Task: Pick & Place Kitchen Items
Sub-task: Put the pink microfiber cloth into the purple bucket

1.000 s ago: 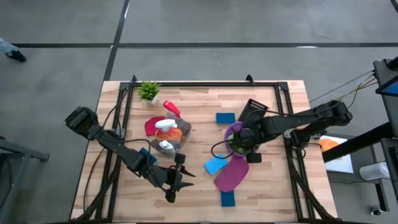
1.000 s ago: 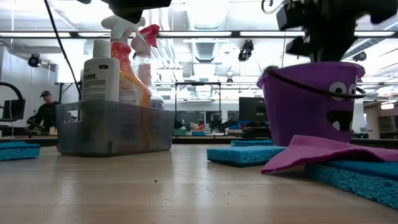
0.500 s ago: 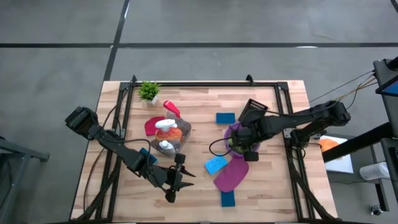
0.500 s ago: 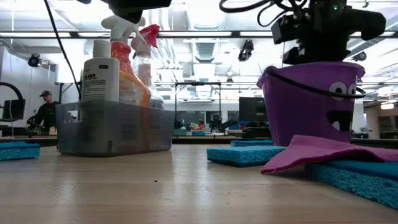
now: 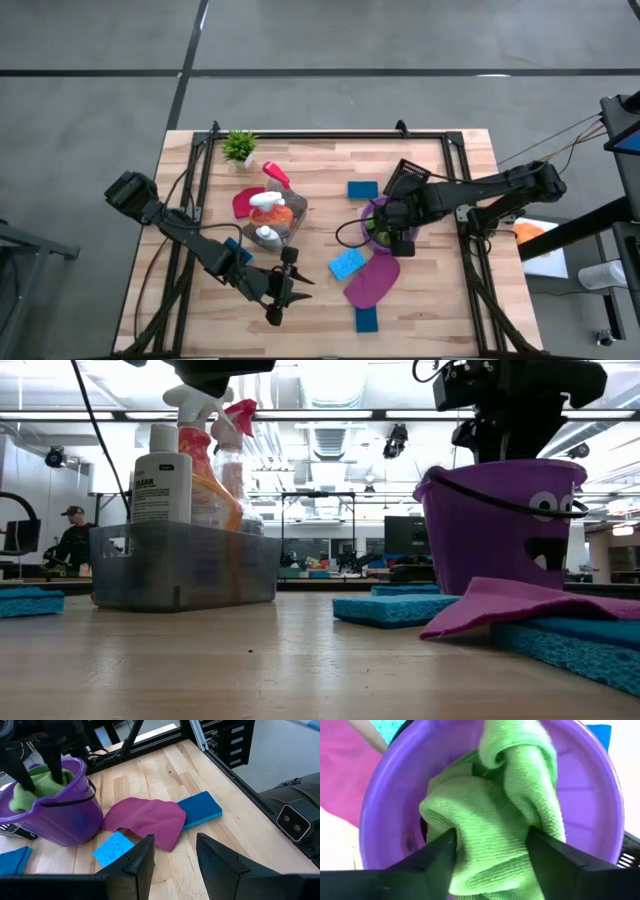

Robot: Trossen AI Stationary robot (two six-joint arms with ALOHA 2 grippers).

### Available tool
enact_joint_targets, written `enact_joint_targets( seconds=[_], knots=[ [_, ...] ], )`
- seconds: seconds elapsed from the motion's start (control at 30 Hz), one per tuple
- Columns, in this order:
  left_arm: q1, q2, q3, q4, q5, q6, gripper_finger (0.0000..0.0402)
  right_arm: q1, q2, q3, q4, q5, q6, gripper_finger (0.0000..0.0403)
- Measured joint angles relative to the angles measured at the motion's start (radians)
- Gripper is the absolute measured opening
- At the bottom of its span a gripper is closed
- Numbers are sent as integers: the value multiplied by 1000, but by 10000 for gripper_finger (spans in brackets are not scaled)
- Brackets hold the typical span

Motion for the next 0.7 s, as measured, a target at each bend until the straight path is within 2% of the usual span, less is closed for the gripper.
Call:
enact_joint_targets(
  seconds=[0.13,0.23,0.5,0.7],
  knots=[
    [0,0,0,0,0,0,147,10,-4,31,-44,-1,3,287],
    [0,0,0,0,0,1,147,22,-15,52,-50,0,12,306],
    [0,0,0,-2,0,1,147,88,-33,132,-70,0,61,311],
    [0,0,0,-3,0,1,147,211,-6,146,6,29,120,311]
  ],
)
